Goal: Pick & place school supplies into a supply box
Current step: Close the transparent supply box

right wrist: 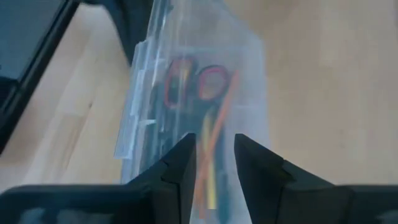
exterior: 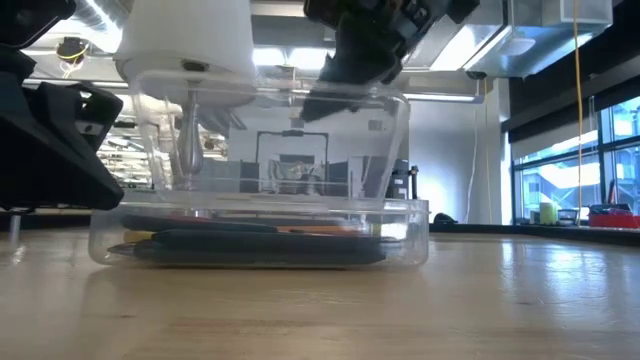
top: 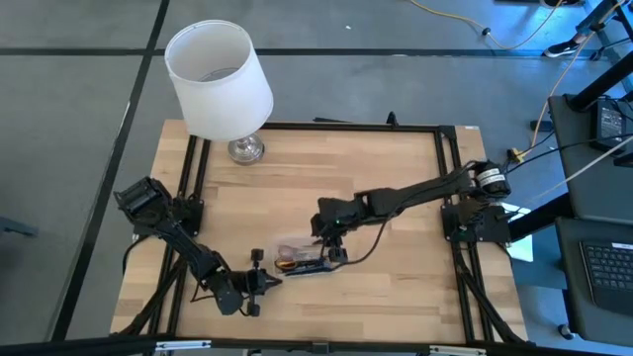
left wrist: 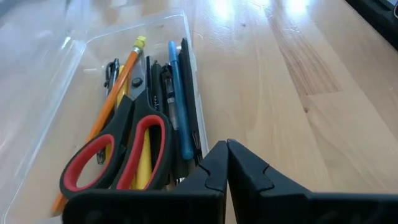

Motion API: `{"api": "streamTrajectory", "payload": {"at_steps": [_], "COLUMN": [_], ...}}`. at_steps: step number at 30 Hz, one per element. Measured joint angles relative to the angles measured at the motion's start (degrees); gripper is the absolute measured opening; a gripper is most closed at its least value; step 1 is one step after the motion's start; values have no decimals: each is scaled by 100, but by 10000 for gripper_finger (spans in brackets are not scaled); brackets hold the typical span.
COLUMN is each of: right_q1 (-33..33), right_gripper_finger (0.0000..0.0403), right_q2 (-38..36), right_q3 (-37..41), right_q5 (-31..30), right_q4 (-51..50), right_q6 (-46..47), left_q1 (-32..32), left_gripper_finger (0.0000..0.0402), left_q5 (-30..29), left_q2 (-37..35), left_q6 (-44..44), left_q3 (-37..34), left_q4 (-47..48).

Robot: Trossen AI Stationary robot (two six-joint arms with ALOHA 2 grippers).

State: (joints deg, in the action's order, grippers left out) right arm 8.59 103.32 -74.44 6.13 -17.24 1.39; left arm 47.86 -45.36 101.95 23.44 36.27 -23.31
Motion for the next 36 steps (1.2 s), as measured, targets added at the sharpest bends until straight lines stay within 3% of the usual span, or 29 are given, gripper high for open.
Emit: {"api": "streamTrajectory", "payload": {"at_steps": [10, 20, 26, 30, 36], "right_q1": [321, 363, 362, 362, 362], "right_gripper_finger": [113, 113, 113, 113, 113], "right_q2": [775, 858, 858, 858, 858], "right_q3": [-3, -6, -6, -6, -6], "right_q5": [-12, -17, -11, -7, -62], "right_q4": [319, 579, 551, 537, 498], "right_q6": [21, 271, 224, 134, 131], "left_q1": [0, -2, -2, 4, -110], "left_gripper_finger": [2, 3, 1, 3, 1], "left_q5": [-224, -310, 303, 721, -165], "left_q2": [-2, -9, -9, -24, -149], "left_q6": [87, 345, 345, -7, -812], "left_q3": [0, -2, -3, -7, 0], "left_q4": [105, 396, 334, -263, -826]}}
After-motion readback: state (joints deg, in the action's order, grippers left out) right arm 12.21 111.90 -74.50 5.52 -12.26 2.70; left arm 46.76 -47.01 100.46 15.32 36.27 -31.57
